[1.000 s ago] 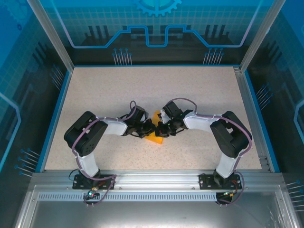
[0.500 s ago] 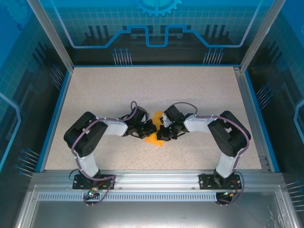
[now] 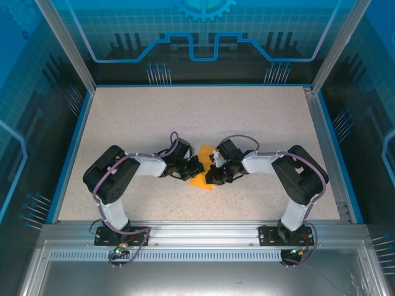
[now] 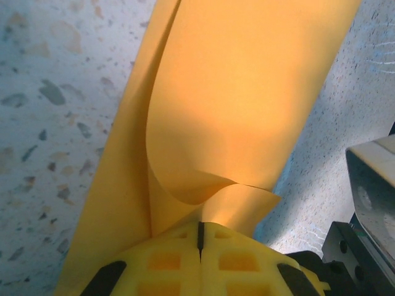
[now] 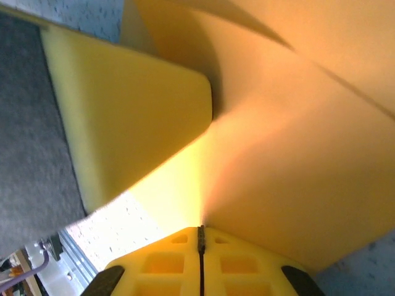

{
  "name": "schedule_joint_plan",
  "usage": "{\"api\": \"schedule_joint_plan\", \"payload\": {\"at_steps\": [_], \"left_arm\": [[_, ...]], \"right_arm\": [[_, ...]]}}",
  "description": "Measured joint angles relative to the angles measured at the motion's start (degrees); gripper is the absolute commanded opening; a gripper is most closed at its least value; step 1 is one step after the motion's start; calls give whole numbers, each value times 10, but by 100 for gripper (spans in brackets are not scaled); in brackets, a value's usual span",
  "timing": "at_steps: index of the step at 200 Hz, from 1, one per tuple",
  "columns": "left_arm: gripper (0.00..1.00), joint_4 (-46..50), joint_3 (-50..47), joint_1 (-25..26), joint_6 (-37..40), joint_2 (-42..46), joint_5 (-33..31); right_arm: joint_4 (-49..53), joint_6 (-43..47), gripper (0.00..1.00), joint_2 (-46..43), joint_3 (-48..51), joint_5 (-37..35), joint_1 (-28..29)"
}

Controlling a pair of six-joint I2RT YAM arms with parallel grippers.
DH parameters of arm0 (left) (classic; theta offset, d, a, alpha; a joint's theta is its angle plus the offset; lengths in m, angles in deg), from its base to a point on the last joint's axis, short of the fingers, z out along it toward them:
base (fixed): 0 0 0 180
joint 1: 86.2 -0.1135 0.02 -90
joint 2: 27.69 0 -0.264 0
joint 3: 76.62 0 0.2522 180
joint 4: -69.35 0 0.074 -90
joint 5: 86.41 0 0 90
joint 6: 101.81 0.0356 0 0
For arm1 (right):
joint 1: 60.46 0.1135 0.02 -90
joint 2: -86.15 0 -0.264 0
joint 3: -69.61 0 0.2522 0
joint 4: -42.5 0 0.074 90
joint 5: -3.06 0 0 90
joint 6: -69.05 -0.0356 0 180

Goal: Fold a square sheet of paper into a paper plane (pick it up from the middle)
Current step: Fold the triangle a second time at the center of the table.

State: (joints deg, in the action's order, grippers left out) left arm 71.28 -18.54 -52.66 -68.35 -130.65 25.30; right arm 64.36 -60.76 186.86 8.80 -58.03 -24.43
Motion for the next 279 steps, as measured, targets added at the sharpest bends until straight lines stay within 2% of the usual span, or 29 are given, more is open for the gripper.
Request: {"api": "schedule_joint_plan", "payload": {"at_steps": [24, 87, 147, 189, 200, 279], "left_arm": [[0, 0, 0, 0, -1, 0, 0], [0, -1, -2, 1, -2, 0, 0], [0, -2, -2, 2, -2, 0, 0], [0, -3, -2, 3, -3, 0, 0], [0, -3, -2, 3, -4, 0, 0], [0, -3, -2, 4, -5, 0, 0]], "right_arm": [[13, 6, 7, -10, 12, 3, 0], [-32, 6, 6, -30, 55, 11, -6], [-7, 8, 5, -64, 89, 20, -13], [8, -22, 0, -134, 113, 23, -23], [-9, -38, 2, -144, 111, 27, -23], [-36, -68, 1, -39, 45, 5, -19]]}}
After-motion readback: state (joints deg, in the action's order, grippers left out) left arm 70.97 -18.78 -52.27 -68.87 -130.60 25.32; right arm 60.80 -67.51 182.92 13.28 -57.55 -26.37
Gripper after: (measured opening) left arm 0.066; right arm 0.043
